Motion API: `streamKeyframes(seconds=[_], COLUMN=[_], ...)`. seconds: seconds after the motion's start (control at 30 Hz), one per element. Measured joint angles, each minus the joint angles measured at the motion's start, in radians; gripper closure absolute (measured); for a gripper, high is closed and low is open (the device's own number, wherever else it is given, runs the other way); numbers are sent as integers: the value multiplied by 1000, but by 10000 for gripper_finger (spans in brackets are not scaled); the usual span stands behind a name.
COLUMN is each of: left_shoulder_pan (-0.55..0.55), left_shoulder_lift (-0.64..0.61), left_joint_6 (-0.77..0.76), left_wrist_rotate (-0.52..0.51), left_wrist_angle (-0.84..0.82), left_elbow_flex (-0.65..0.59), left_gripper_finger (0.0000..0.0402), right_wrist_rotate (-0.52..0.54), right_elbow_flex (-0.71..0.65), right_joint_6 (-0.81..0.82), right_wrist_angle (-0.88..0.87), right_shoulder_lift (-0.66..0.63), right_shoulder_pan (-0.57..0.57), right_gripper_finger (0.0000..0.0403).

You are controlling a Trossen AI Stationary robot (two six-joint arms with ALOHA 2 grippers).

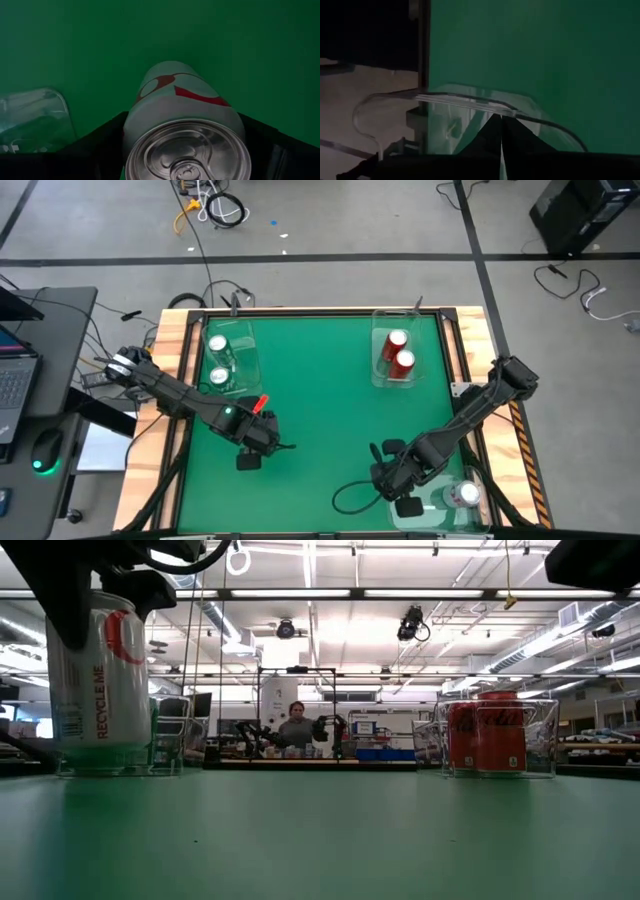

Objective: Sort soda cans
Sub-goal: Put the red-silver soda can into the bottom transparent bin

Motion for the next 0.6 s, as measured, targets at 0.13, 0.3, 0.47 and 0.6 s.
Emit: streamKeyframes(seconds=[0.13, 0.3, 0.47, 0.6], left_shoulder_pan=[-1, 0, -1, -1], left_shoulder_lift=[0, 0, 0, 0], left_joint_6=[0, 2, 2, 2], left_wrist_rotate=[1, 8, 11, 19], left_wrist_angle=[2, 0, -2, -3], left_elbow_flex=[0, 0, 0, 0], left_gripper_finger=[106, 106, 106, 106], right_wrist_rotate=[10, 102, 148, 194], right_elbow_flex=[-17, -17, -17, -18], right_joint_6=[-47, -112, -173, -244], right_wrist_angle=[28, 45, 47, 66], right_shoulder_lift=[0, 0, 0, 0], right_shoulder_pan=[-19, -61, -110, -157], right_gripper_finger=[402, 402, 403, 403])
